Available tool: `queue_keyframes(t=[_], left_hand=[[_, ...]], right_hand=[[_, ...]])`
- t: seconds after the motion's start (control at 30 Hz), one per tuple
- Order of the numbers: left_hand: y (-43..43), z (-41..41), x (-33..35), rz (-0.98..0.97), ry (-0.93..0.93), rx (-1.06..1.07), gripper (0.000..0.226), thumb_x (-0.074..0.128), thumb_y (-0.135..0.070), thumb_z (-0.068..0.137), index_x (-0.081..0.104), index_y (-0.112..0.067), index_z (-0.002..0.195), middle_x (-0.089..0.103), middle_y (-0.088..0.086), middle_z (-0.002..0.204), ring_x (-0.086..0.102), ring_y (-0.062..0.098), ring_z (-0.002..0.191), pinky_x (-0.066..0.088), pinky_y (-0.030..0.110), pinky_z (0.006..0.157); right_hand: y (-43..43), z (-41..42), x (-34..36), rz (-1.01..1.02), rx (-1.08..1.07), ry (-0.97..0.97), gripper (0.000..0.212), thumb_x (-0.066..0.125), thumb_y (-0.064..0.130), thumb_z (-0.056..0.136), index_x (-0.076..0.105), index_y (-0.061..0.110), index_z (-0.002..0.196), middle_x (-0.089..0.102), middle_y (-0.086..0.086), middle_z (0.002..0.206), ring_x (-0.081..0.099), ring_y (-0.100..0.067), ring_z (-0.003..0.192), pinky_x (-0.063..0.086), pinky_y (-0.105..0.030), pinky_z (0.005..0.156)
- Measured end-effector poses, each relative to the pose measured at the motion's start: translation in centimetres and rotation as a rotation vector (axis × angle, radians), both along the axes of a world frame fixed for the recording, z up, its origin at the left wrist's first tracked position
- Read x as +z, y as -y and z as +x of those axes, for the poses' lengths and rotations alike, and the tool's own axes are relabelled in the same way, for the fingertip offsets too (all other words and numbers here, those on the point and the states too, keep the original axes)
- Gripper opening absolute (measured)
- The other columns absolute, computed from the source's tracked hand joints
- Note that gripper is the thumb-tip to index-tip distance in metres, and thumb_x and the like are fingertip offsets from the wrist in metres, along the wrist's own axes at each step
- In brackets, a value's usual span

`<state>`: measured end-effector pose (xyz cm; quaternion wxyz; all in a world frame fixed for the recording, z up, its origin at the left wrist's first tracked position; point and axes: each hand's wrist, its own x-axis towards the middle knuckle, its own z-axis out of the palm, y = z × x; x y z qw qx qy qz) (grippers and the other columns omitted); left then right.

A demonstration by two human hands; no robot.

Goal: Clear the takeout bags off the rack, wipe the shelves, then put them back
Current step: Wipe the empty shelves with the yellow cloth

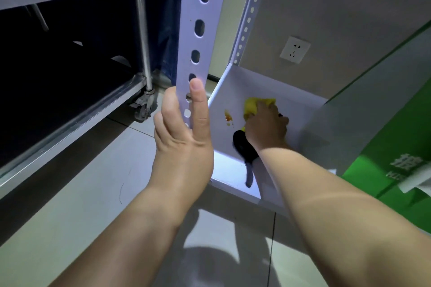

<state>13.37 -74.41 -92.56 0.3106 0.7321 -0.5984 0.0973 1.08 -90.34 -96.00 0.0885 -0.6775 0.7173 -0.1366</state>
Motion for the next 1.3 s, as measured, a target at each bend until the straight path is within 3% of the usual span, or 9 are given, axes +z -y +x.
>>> queue_keyframes(t=[0.1,0.3,0.47,0.73,0.93,1.07,1.13,1.2,1.3], left_hand=[[0.0,0.0,0.2,0.008,-0.013,-0.013,0.083,0.040,0.013,0.076,-0.009,-0.011,0.139,0.015,0.040,0.142,0.036,0.045,0.112,0.032,0.046,0.098],[-0.1,0.1,0.4,-0.011,-0.021,-0.019,0.083,0.040,0.013,0.074,-0.005,-0.012,0.139,0.019,0.041,0.140,0.041,0.044,0.103,0.038,0.047,0.090],[-0.2,0.3,0.6,-0.005,-0.029,-0.037,0.086,0.041,0.013,0.073,-0.007,-0.014,0.139,0.020,0.039,0.140,0.040,0.042,0.098,0.040,0.046,0.085],[-0.2,0.4,0.4,0.013,-0.008,-0.039,0.090,0.046,0.012,0.074,-0.012,-0.011,0.139,0.018,0.039,0.141,0.040,0.041,0.100,0.039,0.044,0.088],[-0.3,0.5,0.6,0.010,-0.030,-0.066,0.090,0.044,0.012,0.074,-0.013,-0.016,0.138,0.014,0.036,0.144,0.038,0.041,0.105,0.039,0.045,0.089],[-0.5,0.5,0.6,0.005,-0.014,-0.048,0.089,0.040,0.014,0.069,-0.009,-0.013,0.138,0.020,0.037,0.142,0.041,0.042,0.099,0.039,0.045,0.087],[-0.5,0.6,0.7,0.018,-0.010,-0.064,0.088,0.040,0.013,0.071,-0.010,-0.014,0.138,0.018,0.037,0.142,0.039,0.041,0.101,0.038,0.044,0.088],[-0.5,0.6,0.7,0.028,-0.018,-0.067,0.088,0.040,0.012,0.073,-0.013,-0.014,0.138,0.017,0.036,0.143,0.038,0.039,0.100,0.037,0.043,0.088],[-0.4,0.5,0.5,0.017,-0.017,-0.065,0.089,0.039,0.013,0.073,-0.014,-0.015,0.138,0.017,0.036,0.143,0.037,0.038,0.098,0.038,0.041,0.085]], right_hand=[[-0.5,0.2,0.2,0.008,0.129,0.010,0.029,0.043,0.020,0.090,0.049,0.022,0.118,0.044,-0.011,0.131,0.039,-0.038,0.111,0.033,-0.038,0.084],[-8.5,-0.2,-1.1,-0.050,0.322,0.008,0.046,0.051,0.030,0.090,0.042,0.039,0.134,0.037,0.005,0.146,0.037,-0.034,0.117,0.036,-0.037,0.094],[-9.8,-1.4,-1.5,-0.082,0.308,0.002,0.047,0.052,0.028,0.090,0.041,0.037,0.135,0.038,0.004,0.143,0.038,-0.035,0.114,0.034,-0.037,0.094],[0.8,1.9,-0.8,-0.062,0.103,0.012,0.038,0.042,0.017,0.090,0.045,0.022,0.127,0.040,-0.011,0.135,0.038,-0.040,0.112,0.033,-0.040,0.086],[-1.7,3.9,-0.6,-0.073,0.504,0.007,0.043,0.046,0.023,0.088,0.048,0.037,0.129,0.044,0.005,0.137,0.040,-0.036,0.111,0.038,-0.040,0.087],[-7.1,1.1,-1.1,-0.067,0.749,0.074,0.042,0.044,0.041,0.085,0.050,0.043,0.127,0.046,0.009,0.137,0.044,-0.032,0.109,0.040,-0.040,0.092],[-6.1,-0.6,-1.1,-0.057,0.645,0.060,0.044,0.045,0.040,0.086,0.048,0.041,0.130,0.042,0.005,0.143,0.042,-0.032,0.118,0.037,-0.039,0.099],[-3.4,-1.5,-1.0,-0.021,0.416,-0.002,0.047,0.046,0.024,0.089,0.044,0.037,0.134,0.037,-0.002,0.146,0.036,-0.035,0.123,0.034,-0.040,0.101],[-0.1,-1.5,-0.5,-0.022,0.120,-0.023,0.044,0.042,0.012,0.086,0.045,0.026,0.128,0.039,-0.012,0.138,0.037,-0.040,0.115,0.033,-0.043,0.093]])
